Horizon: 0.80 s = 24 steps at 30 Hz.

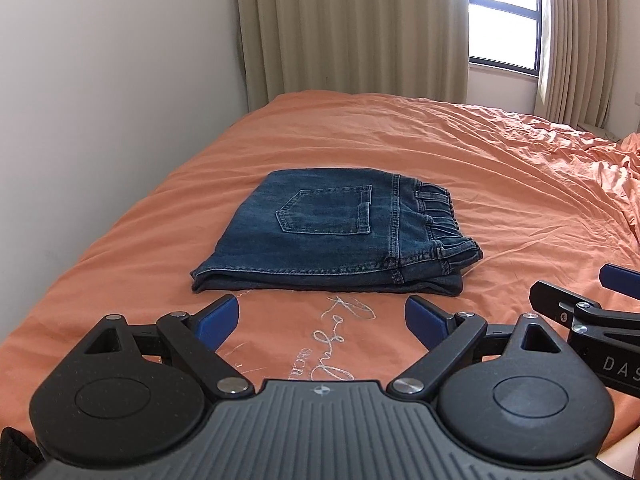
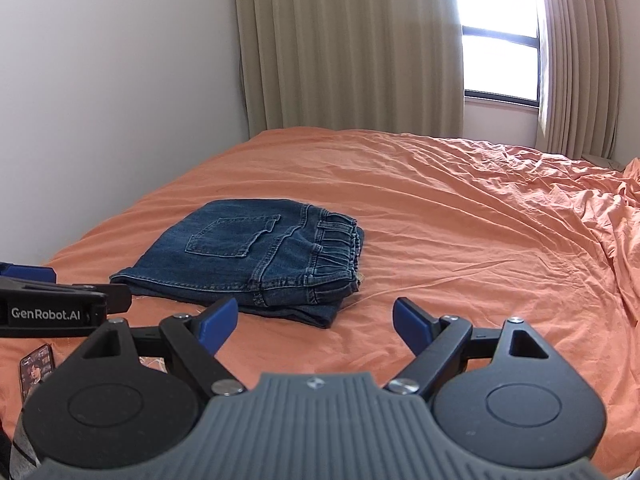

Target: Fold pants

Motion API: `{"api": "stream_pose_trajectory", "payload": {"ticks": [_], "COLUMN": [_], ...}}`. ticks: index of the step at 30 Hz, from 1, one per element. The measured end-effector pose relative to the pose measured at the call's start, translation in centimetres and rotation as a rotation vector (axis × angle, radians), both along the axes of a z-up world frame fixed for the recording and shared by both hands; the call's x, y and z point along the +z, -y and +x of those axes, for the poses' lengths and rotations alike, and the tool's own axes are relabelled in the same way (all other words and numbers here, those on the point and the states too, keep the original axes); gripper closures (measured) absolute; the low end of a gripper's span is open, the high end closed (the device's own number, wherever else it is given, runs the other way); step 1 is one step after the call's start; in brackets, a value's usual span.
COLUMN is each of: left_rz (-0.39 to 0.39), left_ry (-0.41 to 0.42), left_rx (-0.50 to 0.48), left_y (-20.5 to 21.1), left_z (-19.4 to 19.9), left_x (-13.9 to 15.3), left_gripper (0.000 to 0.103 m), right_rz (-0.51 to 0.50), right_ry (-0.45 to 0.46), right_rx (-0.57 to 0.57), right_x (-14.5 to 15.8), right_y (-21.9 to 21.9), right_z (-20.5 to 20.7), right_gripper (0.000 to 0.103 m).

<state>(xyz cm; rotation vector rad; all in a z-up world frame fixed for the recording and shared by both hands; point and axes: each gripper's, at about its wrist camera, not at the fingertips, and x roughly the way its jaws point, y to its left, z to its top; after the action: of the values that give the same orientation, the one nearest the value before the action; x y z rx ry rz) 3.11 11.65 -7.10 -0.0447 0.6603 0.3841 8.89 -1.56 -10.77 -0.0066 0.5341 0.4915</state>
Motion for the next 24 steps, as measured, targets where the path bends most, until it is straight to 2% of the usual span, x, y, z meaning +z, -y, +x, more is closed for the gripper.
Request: {"api": "stream_pose_trajectory", "payload": {"ticks": [24], "left_rz": [0.000], "left_ry": [0.004], "left_rx": [-0.025], "left_y": [1.5], "left_z": [0.5], "left_x": [0.9], "left_gripper": [0.000], "right_rz": [0.027], "right_ry": [0.005], "right_rx": [-0.020], "right_x": [0.6], "right_y": [1.6], "right_z": [-0.7], "right_gripper": [0.022]}}
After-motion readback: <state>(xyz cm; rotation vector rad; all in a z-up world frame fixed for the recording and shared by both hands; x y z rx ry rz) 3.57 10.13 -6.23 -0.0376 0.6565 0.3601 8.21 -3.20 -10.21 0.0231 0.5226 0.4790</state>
